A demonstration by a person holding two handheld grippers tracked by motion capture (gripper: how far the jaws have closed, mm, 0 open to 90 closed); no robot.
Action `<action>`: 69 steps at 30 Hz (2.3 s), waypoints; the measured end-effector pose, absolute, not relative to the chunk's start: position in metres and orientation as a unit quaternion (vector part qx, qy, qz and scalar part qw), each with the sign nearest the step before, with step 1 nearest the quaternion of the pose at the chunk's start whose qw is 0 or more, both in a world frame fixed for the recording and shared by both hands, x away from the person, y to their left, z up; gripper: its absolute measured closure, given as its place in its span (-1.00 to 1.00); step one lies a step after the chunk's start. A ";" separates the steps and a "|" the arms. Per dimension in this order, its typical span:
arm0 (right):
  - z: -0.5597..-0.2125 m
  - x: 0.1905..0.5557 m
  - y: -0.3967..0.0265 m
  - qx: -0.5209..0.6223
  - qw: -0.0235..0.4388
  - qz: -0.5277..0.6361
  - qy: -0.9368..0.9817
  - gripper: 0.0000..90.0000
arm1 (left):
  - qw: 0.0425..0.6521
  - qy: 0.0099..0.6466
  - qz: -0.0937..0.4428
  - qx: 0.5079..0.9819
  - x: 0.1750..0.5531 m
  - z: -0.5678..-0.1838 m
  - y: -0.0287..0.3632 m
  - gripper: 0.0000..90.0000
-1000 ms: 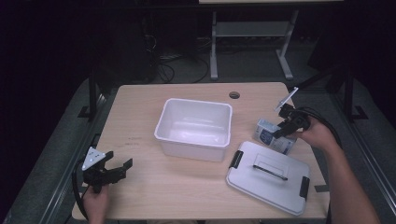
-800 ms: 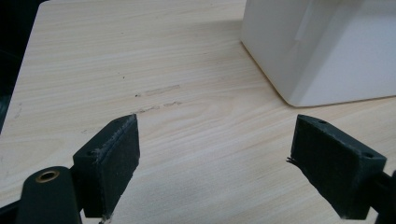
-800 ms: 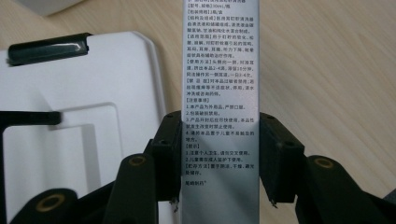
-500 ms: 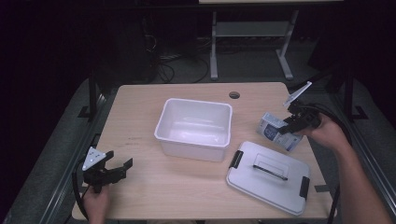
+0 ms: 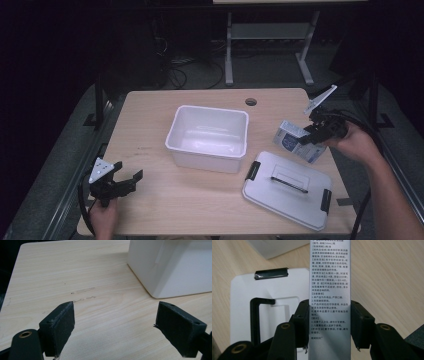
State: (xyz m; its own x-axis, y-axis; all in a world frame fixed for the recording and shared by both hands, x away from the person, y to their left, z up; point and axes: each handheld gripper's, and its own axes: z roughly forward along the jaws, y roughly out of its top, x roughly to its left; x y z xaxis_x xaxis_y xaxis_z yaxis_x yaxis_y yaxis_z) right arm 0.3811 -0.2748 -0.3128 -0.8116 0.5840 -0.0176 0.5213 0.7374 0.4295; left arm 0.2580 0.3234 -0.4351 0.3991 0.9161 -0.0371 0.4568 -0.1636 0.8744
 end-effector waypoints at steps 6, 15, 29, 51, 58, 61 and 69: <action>-0.305 0.375 -0.271 0.292 0.074 0.211 0.930 0.23 | 0.436 0.481 0.265 0.713 0.257 -0.435 0.324 -0.67; -0.299 0.370 -0.274 0.297 0.072 0.211 0.929 0.23 | 0.434 0.480 0.265 0.715 0.258 -0.435 0.323 -0.67; -0.297 0.367 -0.263 0.284 0.064 0.217 0.932 0.23 | 0.435 0.484 0.268 0.710 0.255 -0.434 0.327 -0.67; -0.278 0.360 -0.255 0.275 0.063 0.228 0.932 0.23 | 0.437 0.482 0.269 0.710 0.255 -0.434 0.327 -0.67; -0.273 0.359 -0.250 0.269 0.062 0.227 0.934 0.23 | 0.437 0.483 0.268 0.710 0.255 -0.434 0.327 -0.67; -0.269 0.358 -0.247 0.267 0.063 0.226 0.935 0.23 | 0.435 0.482 0.268 0.712 0.255 -0.434 0.327 -0.67; -0.255 0.356 -0.237 0.256 0.065 0.224 0.938 0.23 | 0.436 0.482 0.268 0.711 0.255 -0.434 0.327 -0.67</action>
State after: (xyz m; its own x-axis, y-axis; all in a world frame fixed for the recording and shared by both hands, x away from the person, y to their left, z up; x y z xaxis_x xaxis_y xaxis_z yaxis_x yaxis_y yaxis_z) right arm 0.3560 -0.2371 -0.2546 -0.8608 0.5088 -0.0066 0.4507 0.7685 0.4542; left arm 0.2553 0.3266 -0.4344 0.3911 0.9195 -0.0397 0.4526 -0.1546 0.8782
